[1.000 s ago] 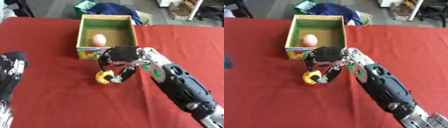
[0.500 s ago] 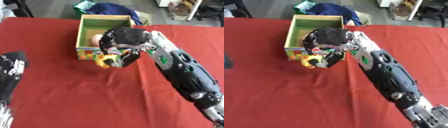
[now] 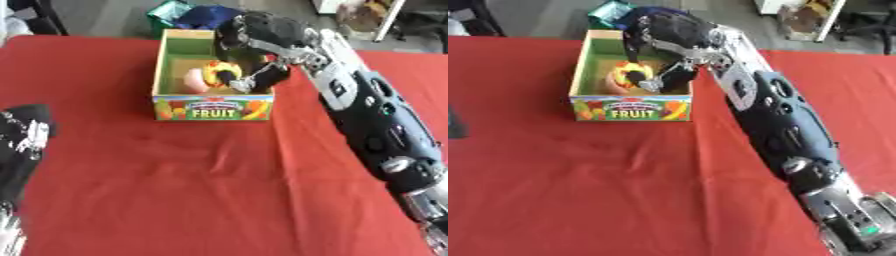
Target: Pick up objects on the table and place them in the box.
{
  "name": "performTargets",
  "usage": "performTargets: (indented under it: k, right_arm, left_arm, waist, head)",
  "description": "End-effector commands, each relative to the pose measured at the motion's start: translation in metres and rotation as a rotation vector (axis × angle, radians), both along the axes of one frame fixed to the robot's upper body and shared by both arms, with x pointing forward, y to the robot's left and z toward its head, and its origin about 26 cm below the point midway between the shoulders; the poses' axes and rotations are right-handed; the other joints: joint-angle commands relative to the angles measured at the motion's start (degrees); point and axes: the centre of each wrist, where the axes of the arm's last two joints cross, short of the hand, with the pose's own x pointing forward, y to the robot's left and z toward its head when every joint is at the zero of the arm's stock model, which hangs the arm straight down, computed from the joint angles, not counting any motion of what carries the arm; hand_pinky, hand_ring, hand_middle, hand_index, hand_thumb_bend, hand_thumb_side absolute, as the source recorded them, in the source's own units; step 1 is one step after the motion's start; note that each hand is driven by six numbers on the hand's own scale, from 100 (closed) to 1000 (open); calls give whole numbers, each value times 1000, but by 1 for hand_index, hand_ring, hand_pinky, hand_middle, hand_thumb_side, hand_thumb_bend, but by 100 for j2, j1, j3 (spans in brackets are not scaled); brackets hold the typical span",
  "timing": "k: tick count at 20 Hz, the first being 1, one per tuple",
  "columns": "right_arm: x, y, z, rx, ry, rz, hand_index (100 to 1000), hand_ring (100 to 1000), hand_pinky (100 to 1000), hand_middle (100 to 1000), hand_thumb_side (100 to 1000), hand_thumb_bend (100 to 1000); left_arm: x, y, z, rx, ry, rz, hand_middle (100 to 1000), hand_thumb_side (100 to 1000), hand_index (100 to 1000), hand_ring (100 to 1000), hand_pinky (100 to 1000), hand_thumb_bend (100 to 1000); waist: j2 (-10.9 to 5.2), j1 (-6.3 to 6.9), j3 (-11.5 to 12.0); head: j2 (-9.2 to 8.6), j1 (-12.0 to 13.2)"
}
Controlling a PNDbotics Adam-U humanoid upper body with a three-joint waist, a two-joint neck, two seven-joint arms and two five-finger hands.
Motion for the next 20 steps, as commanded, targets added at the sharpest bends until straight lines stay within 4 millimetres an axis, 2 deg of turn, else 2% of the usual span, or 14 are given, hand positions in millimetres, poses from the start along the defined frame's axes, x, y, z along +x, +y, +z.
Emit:
performTargets:
  k: [1, 5, 12, 16, 17, 20]
  right_arm:
    - [10, -9, 17, 85, -32, -85, 176, 579, 707, 554, 178, 100]
    - [25, -22, 15, 197, -1, -224, 187, 594, 705, 566, 170, 100]
    - [43, -23, -7, 222, 28, -421, 201, 614, 710, 585, 184, 100]
    - [46, -22, -23, 193, 5, -515, 293, 643, 720, 613, 209, 100]
    - [46, -23, -28, 174, 7, -531, 346, 676, 731, 644, 233, 100]
    - [49, -24, -43, 91, 43, -570, 426, 734, 752, 707, 281, 100]
  left_arm:
    - [2, 1, 9, 9, -30, -3, 538, 513, 650, 583, 615, 295]
    - [3, -3, 13, 12, -40, -21, 538, 512, 650, 583, 615, 296]
    - [4, -5, 15, 12, -43, -31, 538, 513, 649, 582, 614, 297]
    - [4, -4, 14, 12, -43, -29, 537, 513, 649, 582, 614, 297]
    - [4, -4, 14, 12, -42, -29, 537, 513, 649, 582, 614, 297]
    - [4, -4, 14, 11, -41, -29, 537, 513, 649, 582, 614, 297]
  waist:
    - [-62, 19, 58]
    - [-3, -2, 209]
    - [38, -48, 351]
    - [35, -60, 354]
    - [34, -61, 351]
    - [29, -57, 343]
  head:
    - [-132, -46]
    - [-230, -134]
    - [-319, -214]
    - [-334, -200]
    - [-337, -196]
    - [-351, -184]
